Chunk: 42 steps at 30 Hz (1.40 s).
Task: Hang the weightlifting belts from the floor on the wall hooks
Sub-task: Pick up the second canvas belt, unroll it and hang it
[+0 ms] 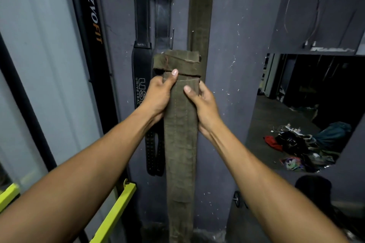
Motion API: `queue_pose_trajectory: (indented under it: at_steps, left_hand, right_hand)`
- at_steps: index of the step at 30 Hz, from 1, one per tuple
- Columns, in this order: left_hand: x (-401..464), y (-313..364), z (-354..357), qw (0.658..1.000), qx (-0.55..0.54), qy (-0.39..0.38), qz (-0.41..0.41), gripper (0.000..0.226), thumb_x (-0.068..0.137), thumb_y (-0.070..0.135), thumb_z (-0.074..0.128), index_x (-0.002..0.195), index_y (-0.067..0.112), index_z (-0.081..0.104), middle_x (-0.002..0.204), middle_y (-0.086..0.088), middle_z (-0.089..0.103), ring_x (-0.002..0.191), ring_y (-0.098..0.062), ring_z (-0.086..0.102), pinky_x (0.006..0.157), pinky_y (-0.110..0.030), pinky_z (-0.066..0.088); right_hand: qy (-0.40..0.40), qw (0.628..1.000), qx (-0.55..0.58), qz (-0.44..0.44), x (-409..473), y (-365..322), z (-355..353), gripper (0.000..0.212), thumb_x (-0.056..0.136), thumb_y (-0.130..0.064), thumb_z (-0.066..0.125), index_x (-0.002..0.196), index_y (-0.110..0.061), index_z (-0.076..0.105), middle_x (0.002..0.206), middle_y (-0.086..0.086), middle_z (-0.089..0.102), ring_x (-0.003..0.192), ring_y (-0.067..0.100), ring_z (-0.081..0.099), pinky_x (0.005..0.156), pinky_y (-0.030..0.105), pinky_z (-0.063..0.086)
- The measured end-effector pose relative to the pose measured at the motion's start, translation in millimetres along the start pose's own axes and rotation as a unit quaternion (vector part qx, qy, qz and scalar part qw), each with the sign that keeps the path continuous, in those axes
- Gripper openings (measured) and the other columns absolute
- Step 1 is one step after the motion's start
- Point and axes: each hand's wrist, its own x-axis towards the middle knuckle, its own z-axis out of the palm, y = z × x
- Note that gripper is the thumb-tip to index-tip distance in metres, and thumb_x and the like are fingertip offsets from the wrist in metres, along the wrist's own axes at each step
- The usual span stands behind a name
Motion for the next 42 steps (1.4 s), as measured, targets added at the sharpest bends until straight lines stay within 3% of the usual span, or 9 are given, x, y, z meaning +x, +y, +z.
queue_pose_trajectory:
  at_steps: [6,10,15,20,24,29,33,38,42]
  left_hand:
    - [24,37,-15,0.998,-0.021,0.017,0.05,0.03,0.103,0.031,0.055,0.101,0.008,0.074,0.1,-0.012,0.078,0.097,-0.024,0.075,0.081,-0.038,0.06]
    - [34,48,-26,0.997,-0.041,0.013,0.067,0.028,0.104,0.03,0.055,0.101,0.008,0.073,0.102,-0.013,0.077,0.098,-0.025,0.075,0.085,-0.04,0.059]
    - [27,27,-24,0.999,-0.032,-0.003,0.043,0.032,0.103,0.029,0.056,0.11,0.001,0.07,0.103,-0.014,0.077,0.098,-0.026,0.075,0.083,-0.039,0.06]
    - [22,7,-20,0.999,-0.031,-0.007,0.021,0.041,0.102,0.029,0.057,0.12,-0.007,0.065,0.108,-0.019,0.075,0.1,-0.03,0.074,0.086,-0.042,0.059]
    - [29,14,-18,0.999,-0.05,0.005,0.021,0.039,0.102,0.029,0.057,0.119,-0.005,0.066,0.105,-0.018,0.075,0.098,-0.03,0.074,0.083,-0.044,0.06]
    - [45,33,-17,0.996,-0.083,0.015,0.029,0.025,0.103,0.026,0.056,0.102,0.006,0.071,0.097,-0.013,0.078,0.093,-0.025,0.076,0.08,-0.042,0.061]
    - [52,42,-15,0.994,-0.1,0.004,0.032,0.025,0.104,0.026,0.055,0.103,0.006,0.07,0.097,-0.012,0.078,0.092,-0.024,0.076,0.081,-0.042,0.061]
    - [50,32,-8,0.993,-0.116,-0.012,0.021,0.025,0.103,0.026,0.056,0.106,0.005,0.071,0.101,-0.015,0.077,0.095,-0.026,0.075,0.088,-0.046,0.06]
    - [46,17,0,0.994,-0.109,-0.018,0.001,0.034,0.102,0.028,0.057,0.117,-0.001,0.067,0.105,-0.017,0.075,0.095,-0.027,0.075,0.084,-0.044,0.061]
  right_hand:
    - [0.0,0.98,-0.135,0.144,-95,108,-45,0.021,0.097,0.001,0.069,0.116,-0.007,0.073,0.109,0.004,0.081,0.095,0.013,0.077,0.083,0.028,0.062]
    - [-0.028,0.957,-0.195,0.213,-125,146,-65,0.03,0.097,0.004,0.067,0.127,0.008,0.067,0.127,0.025,0.072,0.115,0.03,0.071,0.1,0.035,0.06]
    - [-0.021,0.984,-0.147,0.097,-60,86,-33,0.033,0.098,0.002,0.066,0.13,0.001,0.063,0.128,0.018,0.071,0.102,0.009,0.073,0.095,0.025,0.059]
    - [-0.009,0.991,-0.132,-0.001,-8,22,-2,0.026,0.099,-0.008,0.069,0.125,-0.006,0.067,0.118,0.01,0.075,0.104,0.014,0.072,0.093,0.029,0.06]
    - [0.012,0.991,-0.13,0.03,-39,60,-16,0.018,0.1,-0.009,0.068,0.117,-0.011,0.071,0.113,0.006,0.078,0.098,0.009,0.074,0.09,0.027,0.06]
    - [0.023,0.971,-0.188,0.149,-113,138,-67,0.023,0.097,-0.014,0.073,0.12,-0.018,0.074,0.12,0.003,0.079,0.113,0.02,0.075,0.1,0.039,0.061]
    - [0.054,0.961,-0.18,0.203,-142,169,-94,0.023,0.095,-0.003,0.073,0.111,-0.019,0.075,0.113,0.0,0.081,0.118,0.032,0.072,0.086,0.025,0.061]
    - [0.04,0.97,-0.166,0.173,-106,130,-89,0.03,0.095,-0.001,0.072,0.123,-0.013,0.07,0.124,0.009,0.077,0.118,0.024,0.073,0.096,0.029,0.061]
    - [0.038,0.988,-0.119,0.088,-54,61,-60,0.021,0.1,-0.008,0.067,0.117,0.003,0.068,0.11,0.008,0.079,0.099,0.015,0.075,0.088,0.025,0.061]
